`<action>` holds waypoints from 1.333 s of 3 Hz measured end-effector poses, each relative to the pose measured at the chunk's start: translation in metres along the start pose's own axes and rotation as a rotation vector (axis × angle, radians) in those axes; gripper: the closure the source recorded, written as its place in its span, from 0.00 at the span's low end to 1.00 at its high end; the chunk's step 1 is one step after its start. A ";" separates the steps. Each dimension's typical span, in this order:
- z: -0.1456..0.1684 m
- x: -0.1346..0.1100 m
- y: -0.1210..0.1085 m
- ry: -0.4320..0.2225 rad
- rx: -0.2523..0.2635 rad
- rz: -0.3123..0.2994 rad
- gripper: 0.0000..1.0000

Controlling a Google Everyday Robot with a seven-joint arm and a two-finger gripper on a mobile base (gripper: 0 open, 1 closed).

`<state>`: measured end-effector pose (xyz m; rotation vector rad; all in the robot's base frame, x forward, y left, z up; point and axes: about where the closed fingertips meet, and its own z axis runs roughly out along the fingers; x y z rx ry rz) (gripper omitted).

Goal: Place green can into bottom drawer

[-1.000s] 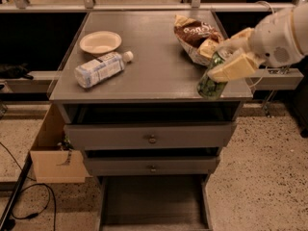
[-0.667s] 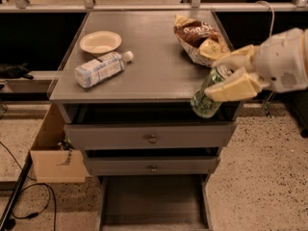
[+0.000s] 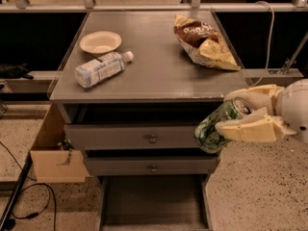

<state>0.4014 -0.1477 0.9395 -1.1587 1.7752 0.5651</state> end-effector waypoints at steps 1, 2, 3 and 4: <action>0.000 0.000 0.000 0.000 0.000 0.000 1.00; 0.010 0.002 0.010 -0.004 0.011 0.010 1.00; 0.036 0.008 0.034 -0.030 0.042 0.068 1.00; 0.066 0.033 0.059 -0.040 0.070 0.153 1.00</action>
Offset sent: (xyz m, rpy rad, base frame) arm -0.0108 0.0220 -0.0207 0.0219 0.0047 -0.0443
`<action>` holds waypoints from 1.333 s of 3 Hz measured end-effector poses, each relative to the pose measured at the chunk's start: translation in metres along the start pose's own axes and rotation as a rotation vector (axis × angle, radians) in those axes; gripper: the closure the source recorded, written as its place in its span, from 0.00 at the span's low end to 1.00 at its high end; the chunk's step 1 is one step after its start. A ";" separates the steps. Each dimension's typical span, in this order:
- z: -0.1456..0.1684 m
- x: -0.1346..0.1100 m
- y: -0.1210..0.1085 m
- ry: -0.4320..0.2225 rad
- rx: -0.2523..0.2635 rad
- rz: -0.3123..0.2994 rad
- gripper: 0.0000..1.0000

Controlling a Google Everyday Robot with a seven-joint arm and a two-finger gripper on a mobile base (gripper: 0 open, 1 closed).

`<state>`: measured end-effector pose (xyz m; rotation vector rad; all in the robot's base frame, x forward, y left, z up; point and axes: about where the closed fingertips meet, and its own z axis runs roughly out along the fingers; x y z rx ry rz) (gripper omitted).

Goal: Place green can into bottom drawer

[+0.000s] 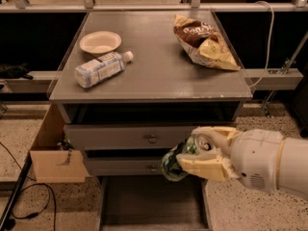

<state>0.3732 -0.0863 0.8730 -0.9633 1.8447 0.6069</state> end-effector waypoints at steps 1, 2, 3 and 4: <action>0.018 0.028 0.013 -0.007 0.023 0.057 1.00; 0.036 0.049 0.012 -0.012 0.030 0.065 1.00; 0.050 0.076 -0.009 -0.016 0.040 0.058 1.00; 0.062 0.112 -0.035 -0.031 0.054 0.075 1.00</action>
Offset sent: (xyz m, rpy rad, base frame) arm 0.0030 0.0171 -0.0960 0.0560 0.0362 -0.0710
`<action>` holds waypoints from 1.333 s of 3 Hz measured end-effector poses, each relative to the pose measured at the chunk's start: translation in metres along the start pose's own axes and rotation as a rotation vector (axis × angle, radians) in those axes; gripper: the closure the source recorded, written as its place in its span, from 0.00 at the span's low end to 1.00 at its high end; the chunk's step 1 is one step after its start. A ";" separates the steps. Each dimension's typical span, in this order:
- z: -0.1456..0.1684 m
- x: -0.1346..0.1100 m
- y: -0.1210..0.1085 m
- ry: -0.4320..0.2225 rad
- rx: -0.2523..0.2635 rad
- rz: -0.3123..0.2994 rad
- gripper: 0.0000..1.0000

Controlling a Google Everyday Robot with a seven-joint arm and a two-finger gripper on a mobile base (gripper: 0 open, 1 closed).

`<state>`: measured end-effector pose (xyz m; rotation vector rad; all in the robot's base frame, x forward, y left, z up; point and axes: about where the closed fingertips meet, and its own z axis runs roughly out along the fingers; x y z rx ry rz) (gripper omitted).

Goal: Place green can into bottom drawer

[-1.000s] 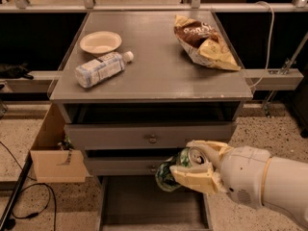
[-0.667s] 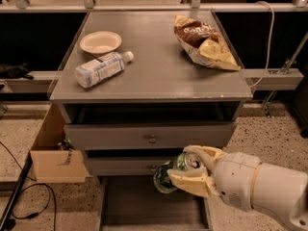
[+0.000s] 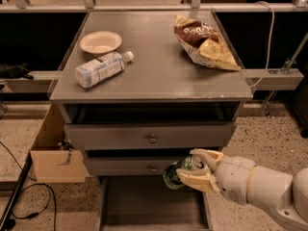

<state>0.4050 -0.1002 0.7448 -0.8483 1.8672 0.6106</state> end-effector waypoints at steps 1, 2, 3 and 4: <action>0.001 -0.001 0.001 0.000 -0.001 -0.006 1.00; 0.047 0.026 0.007 0.008 -0.035 0.065 1.00; 0.092 0.053 0.008 0.002 -0.047 0.146 1.00; 0.122 0.090 0.007 0.014 -0.050 0.190 1.00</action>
Offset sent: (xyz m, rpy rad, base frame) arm 0.0292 0.0598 -0.0934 0.0831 0.1475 0.0052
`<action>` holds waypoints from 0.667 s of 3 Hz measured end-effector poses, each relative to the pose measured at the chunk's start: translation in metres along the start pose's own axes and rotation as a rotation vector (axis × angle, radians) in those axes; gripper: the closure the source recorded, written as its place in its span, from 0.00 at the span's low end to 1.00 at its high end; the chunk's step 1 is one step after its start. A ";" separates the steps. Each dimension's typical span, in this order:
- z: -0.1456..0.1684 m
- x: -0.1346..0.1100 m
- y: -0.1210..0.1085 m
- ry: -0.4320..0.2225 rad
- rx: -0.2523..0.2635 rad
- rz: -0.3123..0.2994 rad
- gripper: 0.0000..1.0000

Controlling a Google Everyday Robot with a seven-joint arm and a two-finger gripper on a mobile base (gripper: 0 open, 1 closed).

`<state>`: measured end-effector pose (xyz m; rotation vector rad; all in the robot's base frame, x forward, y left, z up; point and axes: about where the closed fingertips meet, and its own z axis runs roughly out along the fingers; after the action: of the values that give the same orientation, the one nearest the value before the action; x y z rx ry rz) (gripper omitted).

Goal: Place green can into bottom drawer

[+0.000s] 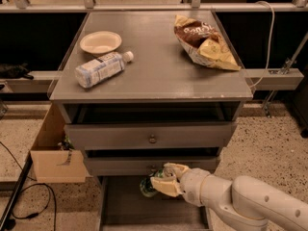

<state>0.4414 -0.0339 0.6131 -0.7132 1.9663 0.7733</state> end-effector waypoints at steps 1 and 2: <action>0.000 0.048 -0.038 0.013 0.104 -0.014 1.00; 0.008 0.047 -0.040 0.007 0.100 -0.025 1.00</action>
Offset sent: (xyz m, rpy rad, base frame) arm 0.0104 -0.0512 -0.0644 -0.1025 -0.0532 -0.1205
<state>0.4533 -0.0617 0.5588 -0.6807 1.9842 0.6537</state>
